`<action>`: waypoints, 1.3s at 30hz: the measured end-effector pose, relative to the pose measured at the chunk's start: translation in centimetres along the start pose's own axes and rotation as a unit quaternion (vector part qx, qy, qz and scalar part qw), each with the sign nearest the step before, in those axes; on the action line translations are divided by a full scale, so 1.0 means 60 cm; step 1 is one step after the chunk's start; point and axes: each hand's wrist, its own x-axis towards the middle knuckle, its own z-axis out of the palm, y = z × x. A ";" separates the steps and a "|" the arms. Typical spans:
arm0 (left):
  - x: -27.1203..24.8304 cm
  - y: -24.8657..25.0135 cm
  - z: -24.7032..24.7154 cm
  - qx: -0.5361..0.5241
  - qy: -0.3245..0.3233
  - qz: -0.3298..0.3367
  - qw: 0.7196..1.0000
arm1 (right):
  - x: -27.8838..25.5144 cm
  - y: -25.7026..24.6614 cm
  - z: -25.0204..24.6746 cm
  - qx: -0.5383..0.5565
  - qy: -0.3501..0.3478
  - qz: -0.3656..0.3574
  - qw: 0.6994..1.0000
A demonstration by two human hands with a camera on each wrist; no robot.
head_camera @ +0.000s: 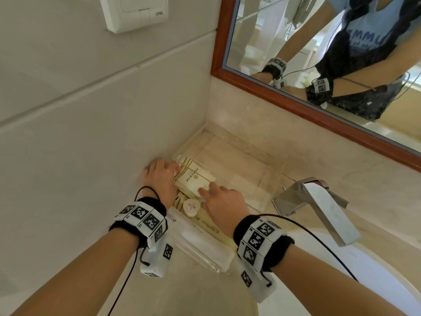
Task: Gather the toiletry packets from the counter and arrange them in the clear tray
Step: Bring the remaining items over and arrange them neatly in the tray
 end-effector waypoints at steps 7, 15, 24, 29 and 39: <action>0.004 -0.002 -0.005 -0.043 0.000 0.012 0.999 | 0.025 -0.007 -0.012 -0.009 -0.011 0.025 1.000; 0.006 0.005 -0.002 -0.031 0.004 0.033 0.999 | 0.050 -0.005 -0.020 -0.043 -0.084 0.040 0.995; 0.005 -0.011 -0.004 -0.040 0.038 0.045 0.997 | 0.025 0.010 -0.022 -0.011 -0.069 0.023 0.997; -0.001 -0.024 -0.006 -0.026 0.010 0.048 0.998 | -0.016 0.041 -0.016 0.007 -0.052 0.005 0.999; -0.052 -0.004 -0.010 -0.032 -0.046 0.102 0.993 | -0.020 0.049 -0.007 0.047 -0.095 -0.042 0.994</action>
